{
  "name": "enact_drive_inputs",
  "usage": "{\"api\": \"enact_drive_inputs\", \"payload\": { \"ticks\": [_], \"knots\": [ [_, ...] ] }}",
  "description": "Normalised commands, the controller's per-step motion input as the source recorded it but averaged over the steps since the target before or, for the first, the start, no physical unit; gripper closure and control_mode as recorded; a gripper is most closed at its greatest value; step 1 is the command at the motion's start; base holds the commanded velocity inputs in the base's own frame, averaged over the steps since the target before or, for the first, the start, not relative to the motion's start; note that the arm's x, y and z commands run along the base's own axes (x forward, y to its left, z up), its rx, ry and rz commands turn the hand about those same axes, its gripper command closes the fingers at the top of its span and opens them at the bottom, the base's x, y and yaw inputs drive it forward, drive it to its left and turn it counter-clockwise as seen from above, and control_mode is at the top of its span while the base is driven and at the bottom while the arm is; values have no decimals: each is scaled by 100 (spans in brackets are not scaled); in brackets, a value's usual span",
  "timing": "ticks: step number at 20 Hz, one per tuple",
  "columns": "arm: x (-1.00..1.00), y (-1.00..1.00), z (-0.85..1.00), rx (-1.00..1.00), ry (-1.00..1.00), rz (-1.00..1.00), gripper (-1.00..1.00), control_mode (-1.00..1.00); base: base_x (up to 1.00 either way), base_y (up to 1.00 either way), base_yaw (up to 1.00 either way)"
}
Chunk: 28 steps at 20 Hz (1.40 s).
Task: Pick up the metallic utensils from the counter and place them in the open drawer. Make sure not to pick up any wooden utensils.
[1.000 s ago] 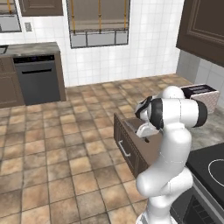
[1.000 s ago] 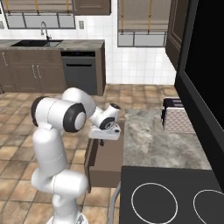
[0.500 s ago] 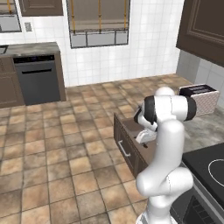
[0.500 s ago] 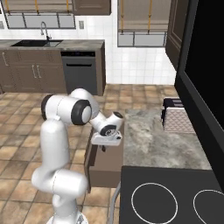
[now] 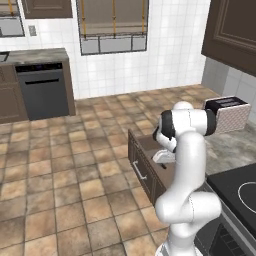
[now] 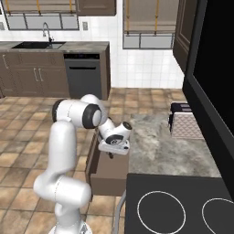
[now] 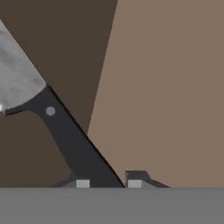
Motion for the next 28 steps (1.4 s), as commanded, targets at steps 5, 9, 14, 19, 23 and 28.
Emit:
{"api": "enact_drive_inputs", "payload": {
  "ticks": [5,9,14,19,23,28],
  "knots": [
    [0,-13,0,22,-7,-8,100,-100,0,0,0],
    [-2,-38,8,24,-13,-3,100,-100,0,0,0],
    [3,-4,-23,2,-1,0,100,-100,0,0,0],
    [8,0,-50,3,-1,0,100,-100,0,0,0],
    [0,2,-51,5,0,0,100,-100,0,0,0],
    [-20,18,-37,6,-5,0,100,-100,0,0,0]
  ]
}}
